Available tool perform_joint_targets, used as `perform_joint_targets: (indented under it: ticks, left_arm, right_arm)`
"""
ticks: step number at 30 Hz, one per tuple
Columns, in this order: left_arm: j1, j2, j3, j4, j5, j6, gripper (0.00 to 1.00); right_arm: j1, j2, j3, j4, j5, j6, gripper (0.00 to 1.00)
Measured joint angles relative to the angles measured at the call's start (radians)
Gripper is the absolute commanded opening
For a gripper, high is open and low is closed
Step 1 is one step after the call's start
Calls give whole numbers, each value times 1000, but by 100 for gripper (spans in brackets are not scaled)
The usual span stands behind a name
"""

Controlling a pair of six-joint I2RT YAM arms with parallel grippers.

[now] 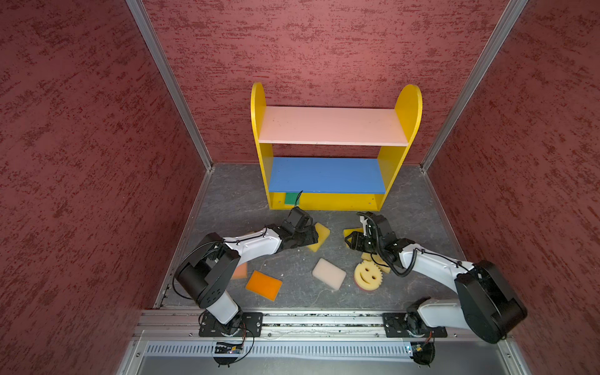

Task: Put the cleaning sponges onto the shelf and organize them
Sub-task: 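Lower the right gripper onto the flower sponge while the left hovers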

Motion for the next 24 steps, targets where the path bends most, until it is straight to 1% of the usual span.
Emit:
perform_joint_targets:
  ticks: [5,8,10,12,13,14,15,17,21,24]
  left_arm:
    - [-19,30,22,-3,0,-19,59]
    - [-26,49,36,-5,0,-20,50]
    - [-28,56,44,-11,-1,-18,49]
    - [-29,55,48,-15,-1,-16,50]
    - [-29,55,52,-17,-3,-15,56]
    - [-29,55,56,-21,-5,-13,64]
    - [-29,54,61,-28,-8,-11,68]
    - [-29,50,71,-40,-16,-7,70]
    - [-28,40,101,-58,-22,3,71]
    - [-28,40,130,-70,-22,16,71]
  right_arm:
    - [-1,-28,0,-4,-1,-18,53]
    - [-1,-48,0,-21,3,-33,48]
    - [-1,-62,0,-51,19,-39,45]
    - [-1,-79,0,-93,46,-41,45]
    - [-2,-95,-1,-121,66,-40,46]
    - [-2,-114,-5,-142,80,-39,47]
    - [-2,-140,-10,-168,97,-35,50]
    - [-4,-197,-19,-225,133,-30,53]
    - [-8,-281,-32,-332,201,-15,54]
    - [-16,-318,-54,-397,217,1,58]
